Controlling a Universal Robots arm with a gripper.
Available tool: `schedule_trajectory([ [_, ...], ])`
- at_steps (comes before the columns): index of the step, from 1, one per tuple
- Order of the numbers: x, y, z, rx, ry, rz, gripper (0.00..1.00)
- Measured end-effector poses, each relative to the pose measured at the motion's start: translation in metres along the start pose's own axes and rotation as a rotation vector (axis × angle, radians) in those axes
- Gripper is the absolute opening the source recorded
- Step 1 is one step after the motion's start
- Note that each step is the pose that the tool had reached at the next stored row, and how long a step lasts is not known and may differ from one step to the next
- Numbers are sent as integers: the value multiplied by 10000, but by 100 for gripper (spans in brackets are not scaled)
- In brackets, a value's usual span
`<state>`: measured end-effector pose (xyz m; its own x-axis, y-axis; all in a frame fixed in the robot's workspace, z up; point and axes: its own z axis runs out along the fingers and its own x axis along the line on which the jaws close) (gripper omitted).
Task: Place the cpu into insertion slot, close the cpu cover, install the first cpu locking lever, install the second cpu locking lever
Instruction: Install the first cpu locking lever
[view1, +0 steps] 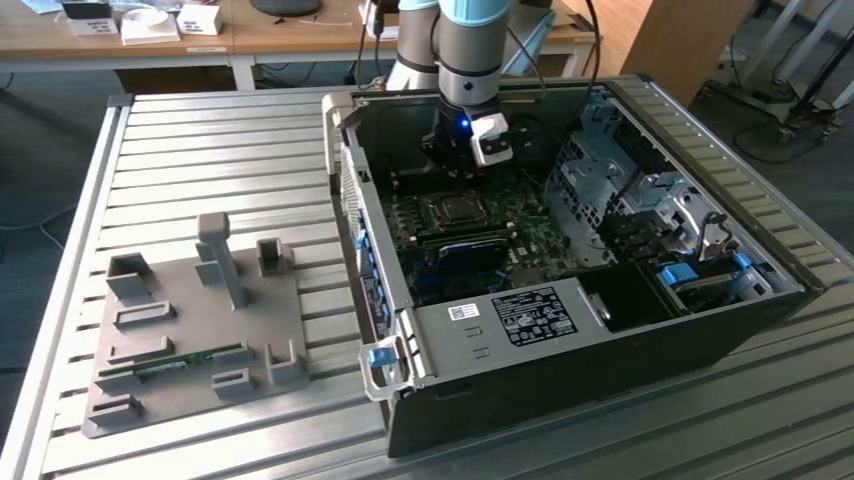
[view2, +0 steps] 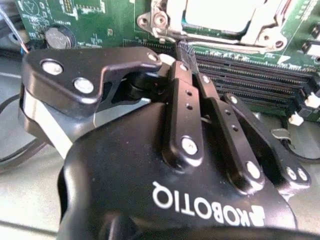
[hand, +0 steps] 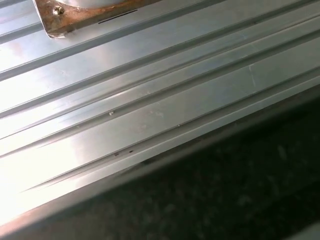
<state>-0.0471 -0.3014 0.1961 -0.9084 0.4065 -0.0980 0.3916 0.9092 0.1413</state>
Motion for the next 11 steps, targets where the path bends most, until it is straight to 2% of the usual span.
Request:
schedule_trajectory([
  [4,-1,3,-9,-44,14,5,11],
  [9,-8,12,-80,-48,18,7,11],
  [11,-9,13,-85,-50,18,7,11],
])
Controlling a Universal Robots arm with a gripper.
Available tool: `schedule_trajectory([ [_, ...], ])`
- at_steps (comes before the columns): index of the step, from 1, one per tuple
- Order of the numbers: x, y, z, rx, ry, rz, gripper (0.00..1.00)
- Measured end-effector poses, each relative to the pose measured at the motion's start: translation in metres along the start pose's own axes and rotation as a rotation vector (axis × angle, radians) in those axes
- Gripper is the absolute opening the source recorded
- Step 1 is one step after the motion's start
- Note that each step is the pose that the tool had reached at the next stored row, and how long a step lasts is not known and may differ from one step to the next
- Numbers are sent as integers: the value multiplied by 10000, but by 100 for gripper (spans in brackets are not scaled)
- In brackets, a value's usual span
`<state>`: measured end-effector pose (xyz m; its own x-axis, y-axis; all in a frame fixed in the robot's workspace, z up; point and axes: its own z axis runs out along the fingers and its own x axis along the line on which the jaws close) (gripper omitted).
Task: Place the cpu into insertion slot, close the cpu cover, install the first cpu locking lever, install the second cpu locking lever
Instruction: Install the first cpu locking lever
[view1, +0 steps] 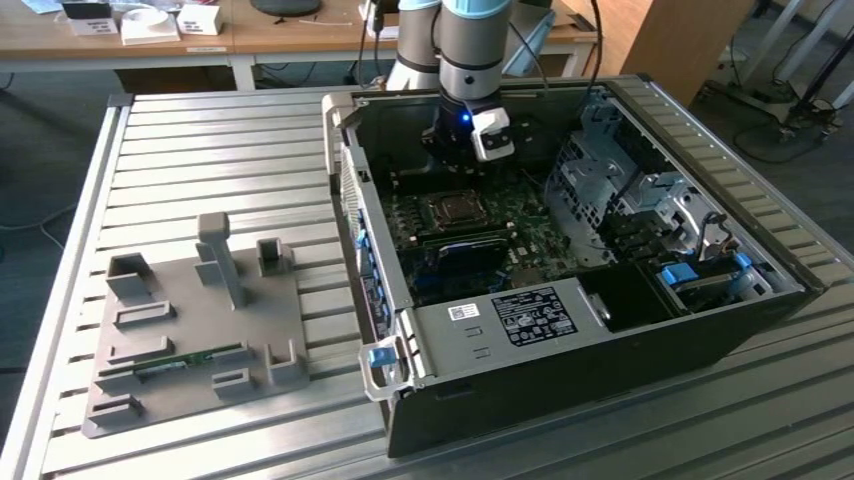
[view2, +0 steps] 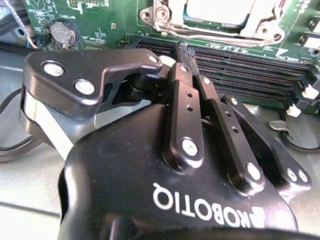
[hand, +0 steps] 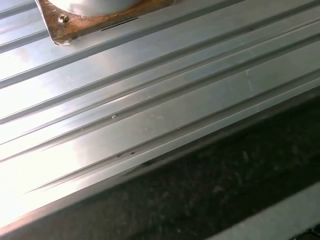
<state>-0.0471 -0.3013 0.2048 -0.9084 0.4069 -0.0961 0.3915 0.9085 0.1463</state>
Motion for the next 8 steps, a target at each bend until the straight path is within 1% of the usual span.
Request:
schedule_trajectory([
  [1,0,-1,0,-5,-9,0,11],
  [2,0,-4,-1,-18,-44,-4,11],
  [8,-13,-40,-5,-147,-333,-34,11],
])
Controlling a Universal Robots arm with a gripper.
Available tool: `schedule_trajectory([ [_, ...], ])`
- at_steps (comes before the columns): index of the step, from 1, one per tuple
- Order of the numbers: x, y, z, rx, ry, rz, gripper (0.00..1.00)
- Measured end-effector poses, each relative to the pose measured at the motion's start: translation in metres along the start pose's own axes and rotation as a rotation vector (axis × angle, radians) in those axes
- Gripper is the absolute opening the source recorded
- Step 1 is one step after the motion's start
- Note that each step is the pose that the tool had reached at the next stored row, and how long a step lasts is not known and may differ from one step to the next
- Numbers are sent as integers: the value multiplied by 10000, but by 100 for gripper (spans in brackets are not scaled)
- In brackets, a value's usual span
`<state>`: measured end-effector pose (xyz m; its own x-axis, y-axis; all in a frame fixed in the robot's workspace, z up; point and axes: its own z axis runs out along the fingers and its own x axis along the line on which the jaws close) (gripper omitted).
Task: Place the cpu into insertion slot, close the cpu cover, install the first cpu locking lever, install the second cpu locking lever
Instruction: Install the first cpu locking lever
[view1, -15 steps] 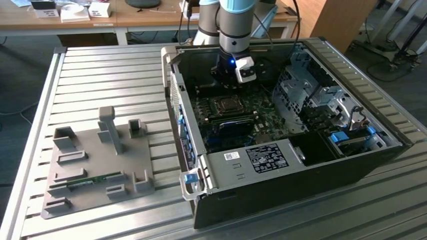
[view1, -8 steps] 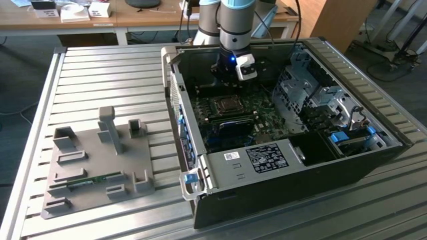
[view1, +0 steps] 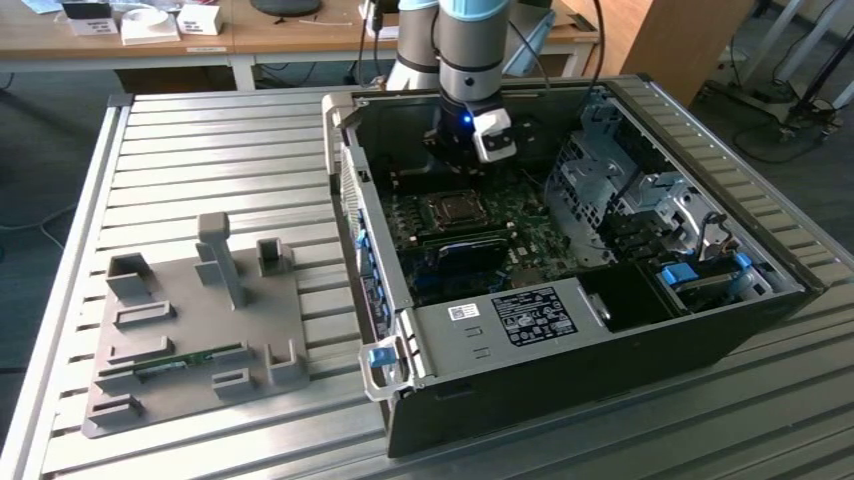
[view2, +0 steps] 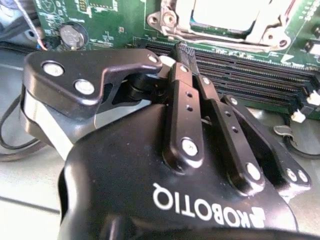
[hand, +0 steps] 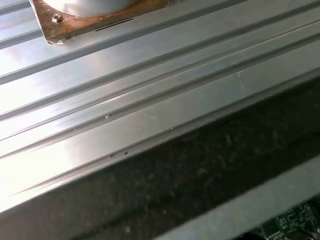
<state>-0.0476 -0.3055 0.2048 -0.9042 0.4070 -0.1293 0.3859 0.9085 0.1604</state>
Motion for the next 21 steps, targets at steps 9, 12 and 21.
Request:
schedule_trajectory([
  [9,4,-67,3,-85,-188,-26,11],
  [12,4,-87,16,-117,-256,-37,11],
  [21,18,-104,28,-382,-267,-1,11],
])
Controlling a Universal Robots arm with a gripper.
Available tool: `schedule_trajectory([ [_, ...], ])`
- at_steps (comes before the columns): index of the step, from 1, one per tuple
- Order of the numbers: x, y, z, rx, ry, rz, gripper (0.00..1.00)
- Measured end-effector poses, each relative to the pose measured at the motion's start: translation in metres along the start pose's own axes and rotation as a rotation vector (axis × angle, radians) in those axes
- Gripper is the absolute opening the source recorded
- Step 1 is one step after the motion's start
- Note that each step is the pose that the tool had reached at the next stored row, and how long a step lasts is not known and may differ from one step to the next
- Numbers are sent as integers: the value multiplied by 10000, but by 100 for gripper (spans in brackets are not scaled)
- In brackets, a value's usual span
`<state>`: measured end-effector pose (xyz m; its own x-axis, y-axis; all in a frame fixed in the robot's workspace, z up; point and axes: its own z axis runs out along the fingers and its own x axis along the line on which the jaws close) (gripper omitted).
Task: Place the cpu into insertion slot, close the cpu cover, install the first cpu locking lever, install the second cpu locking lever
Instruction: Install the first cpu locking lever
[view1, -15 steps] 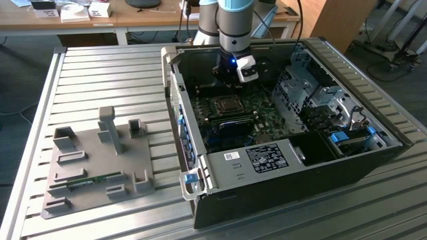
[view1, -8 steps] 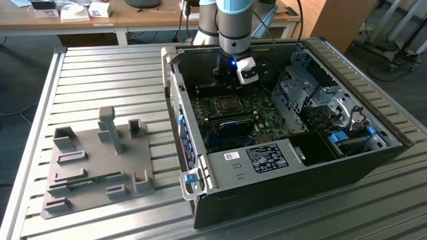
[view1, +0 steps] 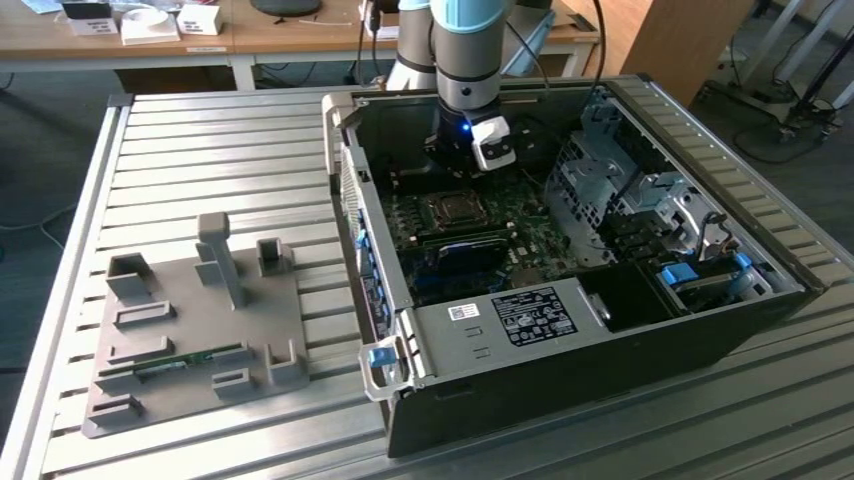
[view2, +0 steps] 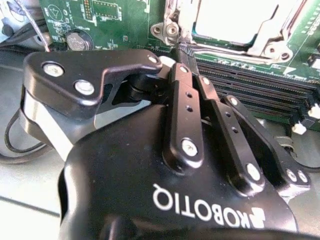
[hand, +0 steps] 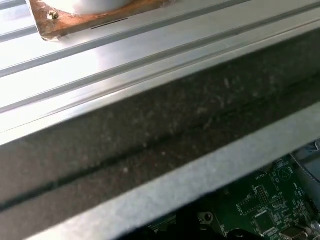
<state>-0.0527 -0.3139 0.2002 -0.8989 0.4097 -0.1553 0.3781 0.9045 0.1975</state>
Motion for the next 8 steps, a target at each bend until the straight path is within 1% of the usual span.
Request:
schedule_trajectory([
  [5,-4,-20,5,-19,-30,-1,11],
  [8,7,-34,15,-36,-66,-8,11],
])
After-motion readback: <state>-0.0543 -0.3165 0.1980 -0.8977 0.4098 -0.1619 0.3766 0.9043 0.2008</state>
